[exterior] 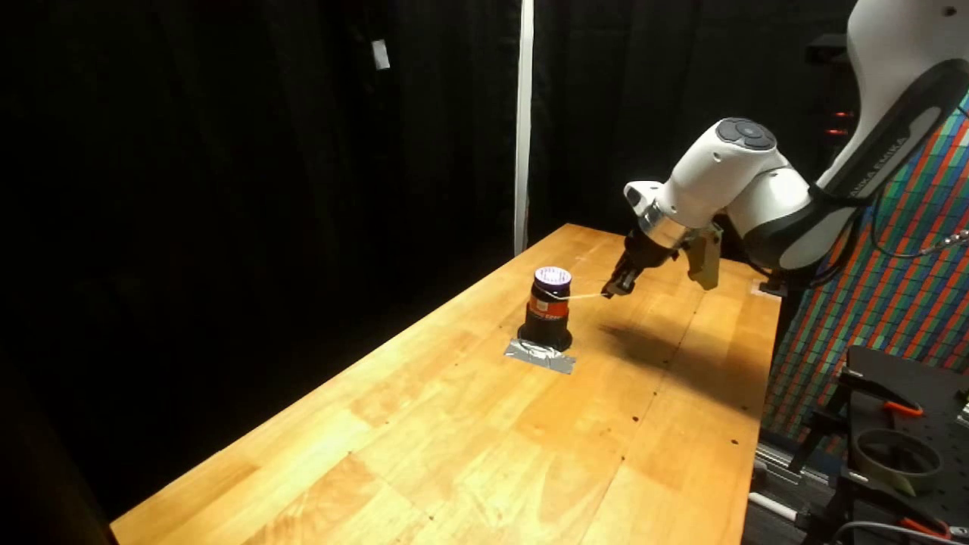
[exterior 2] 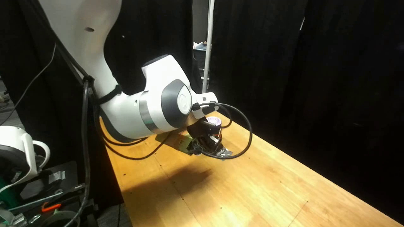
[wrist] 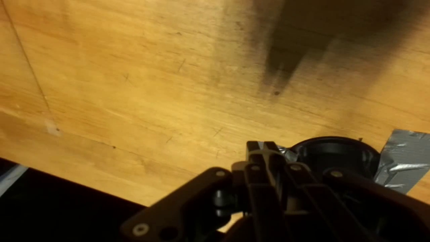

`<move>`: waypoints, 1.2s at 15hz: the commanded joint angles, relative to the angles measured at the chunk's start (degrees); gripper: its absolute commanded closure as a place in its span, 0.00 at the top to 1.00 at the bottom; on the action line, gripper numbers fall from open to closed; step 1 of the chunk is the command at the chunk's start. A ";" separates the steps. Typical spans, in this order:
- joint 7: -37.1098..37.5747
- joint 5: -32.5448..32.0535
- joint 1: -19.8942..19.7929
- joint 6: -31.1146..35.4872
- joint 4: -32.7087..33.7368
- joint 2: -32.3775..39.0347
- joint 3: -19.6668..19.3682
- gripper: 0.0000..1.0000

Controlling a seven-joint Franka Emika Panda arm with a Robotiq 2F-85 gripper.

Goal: Place a rubber band over the bottom of the upside down cup

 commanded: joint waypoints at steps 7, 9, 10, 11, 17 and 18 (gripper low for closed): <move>-11.87 10.39 25.76 35.26 -11.16 10.31 -33.37 0.12; -14.23 14.21 25.67 43.93 -16.38 13.85 -31.25 0.13; -22.05 18.94 20.20 45.40 -19.15 11.11 -23.92 0.14; -24.76 21.53 17.83 48.89 -20.47 11.96 -20.43 0.13; -49.25 34.71 2.97 56.65 -20.33 9.04 0.52 0.12; -52.88 35.43 0.14 56.18 -19.34 7.71 3.77 0.14</move>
